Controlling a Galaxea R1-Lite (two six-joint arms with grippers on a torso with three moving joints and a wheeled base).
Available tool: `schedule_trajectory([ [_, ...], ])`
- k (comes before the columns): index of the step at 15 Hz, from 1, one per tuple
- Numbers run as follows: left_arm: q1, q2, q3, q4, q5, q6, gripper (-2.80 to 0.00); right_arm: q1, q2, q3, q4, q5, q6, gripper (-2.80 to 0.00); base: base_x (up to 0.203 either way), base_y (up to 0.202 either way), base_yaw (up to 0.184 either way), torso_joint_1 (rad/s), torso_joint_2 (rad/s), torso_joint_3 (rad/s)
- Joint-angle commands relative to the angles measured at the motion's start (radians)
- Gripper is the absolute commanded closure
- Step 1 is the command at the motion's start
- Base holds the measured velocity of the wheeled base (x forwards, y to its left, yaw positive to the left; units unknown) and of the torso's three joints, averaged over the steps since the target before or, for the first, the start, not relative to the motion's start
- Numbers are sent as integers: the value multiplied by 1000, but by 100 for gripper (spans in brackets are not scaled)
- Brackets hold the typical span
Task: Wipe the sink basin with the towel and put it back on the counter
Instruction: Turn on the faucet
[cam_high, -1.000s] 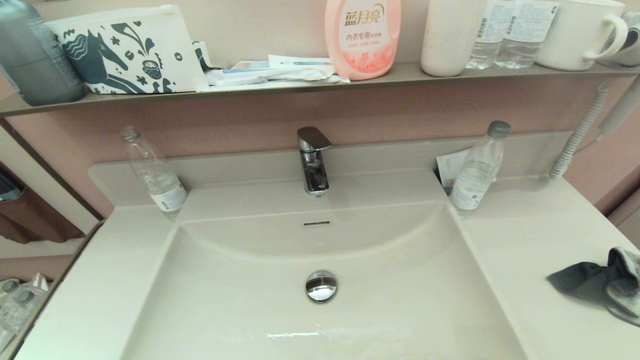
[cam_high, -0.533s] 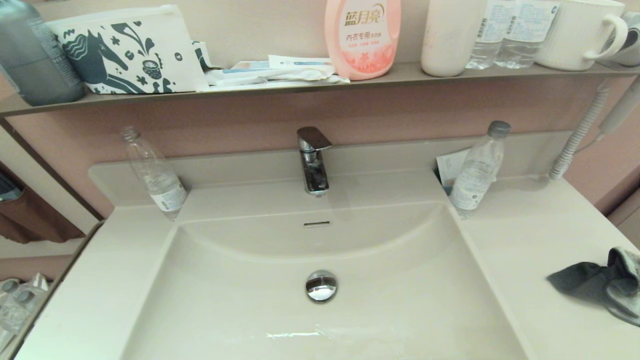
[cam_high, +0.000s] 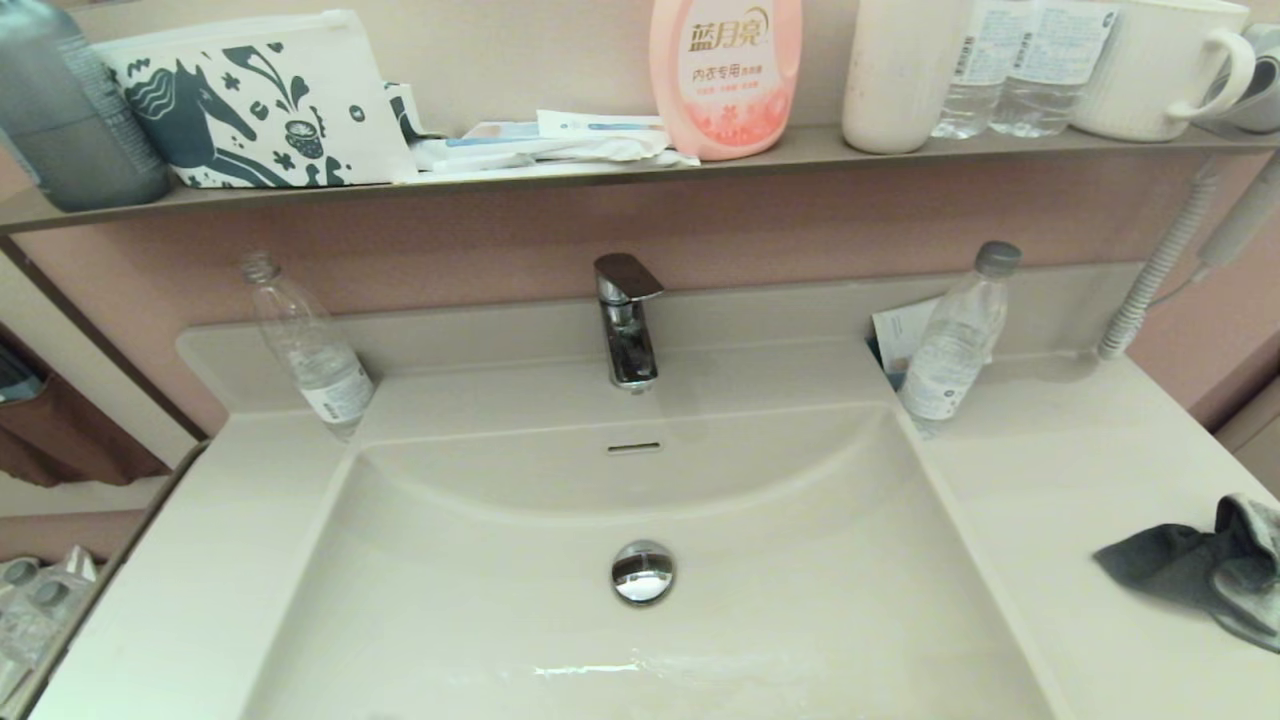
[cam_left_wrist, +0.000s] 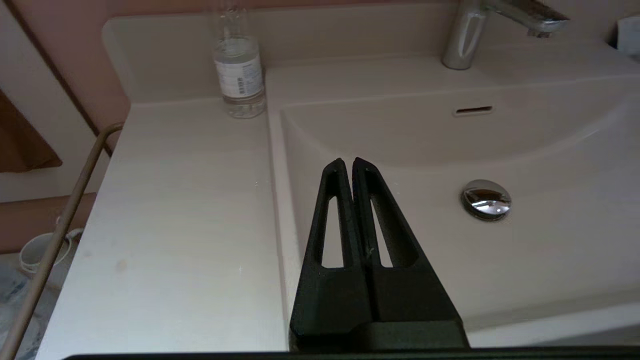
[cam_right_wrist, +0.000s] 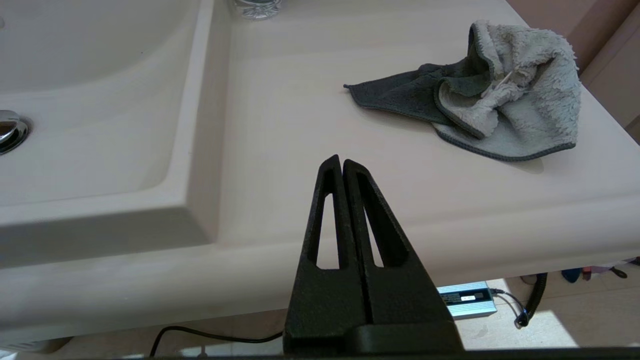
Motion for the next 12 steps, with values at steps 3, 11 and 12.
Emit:
schedule_trajectory([
  [3, 1, 350, -94, -85, -42, 30, 0, 0, 0, 0, 0, 0, 0, 0, 0, 0, 0, 0, 0, 0],
  [11, -156, 1021, -162, -592, -10, 93, 0, 0, 0, 0, 0, 0, 0, 0, 0, 0, 0, 0, 0, 0],
  [12, -208, 1088, -184, -643, 29, 88, 0, 0, 0, 0, 0, 0, 0, 0, 0, 0, 0, 0, 0, 0],
])
